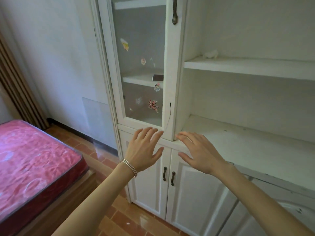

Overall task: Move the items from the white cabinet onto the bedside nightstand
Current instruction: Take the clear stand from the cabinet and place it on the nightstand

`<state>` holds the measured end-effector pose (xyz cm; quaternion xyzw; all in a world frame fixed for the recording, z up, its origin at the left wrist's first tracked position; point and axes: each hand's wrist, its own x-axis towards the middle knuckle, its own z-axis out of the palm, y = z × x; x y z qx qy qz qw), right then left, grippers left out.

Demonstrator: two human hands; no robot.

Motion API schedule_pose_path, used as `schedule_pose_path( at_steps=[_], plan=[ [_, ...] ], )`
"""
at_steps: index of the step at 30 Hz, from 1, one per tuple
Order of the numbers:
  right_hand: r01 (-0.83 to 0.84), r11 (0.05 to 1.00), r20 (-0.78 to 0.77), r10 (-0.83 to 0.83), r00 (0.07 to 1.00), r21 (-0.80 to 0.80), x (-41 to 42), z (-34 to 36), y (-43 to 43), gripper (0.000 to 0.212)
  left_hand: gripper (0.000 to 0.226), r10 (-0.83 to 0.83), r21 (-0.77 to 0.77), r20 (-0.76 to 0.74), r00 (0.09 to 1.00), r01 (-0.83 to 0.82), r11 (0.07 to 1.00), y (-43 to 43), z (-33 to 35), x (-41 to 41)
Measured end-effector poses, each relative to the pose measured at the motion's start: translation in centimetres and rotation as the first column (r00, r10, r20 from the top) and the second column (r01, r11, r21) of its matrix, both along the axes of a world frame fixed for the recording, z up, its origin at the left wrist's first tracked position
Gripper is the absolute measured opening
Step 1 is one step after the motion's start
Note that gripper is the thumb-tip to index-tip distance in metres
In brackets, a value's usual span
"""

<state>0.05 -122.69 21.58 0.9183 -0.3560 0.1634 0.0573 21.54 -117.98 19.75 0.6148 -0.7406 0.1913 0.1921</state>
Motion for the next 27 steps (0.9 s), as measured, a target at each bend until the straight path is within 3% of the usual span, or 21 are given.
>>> schedule_pose_path(
  at_steps=[16, 27],
  plan=[
    [0.159, 0.968, 0.068, -0.148, 0.987, -0.195, 5.3, 8.3, -11.4, 0.058, 0.052, -0.171, -0.238, 0.112, 0.979, 0.194, 0.952, -15.9, 10.2, 5.8],
    [0.148, 0.927, 0.147, -0.102, 0.984, -0.345, 5.5, 16.7, -16.1, 0.059, 0.049, -0.17, -0.458, 0.153, 0.973, 0.222, 0.861, -21.9, 19.9, 5.1]
  ],
)
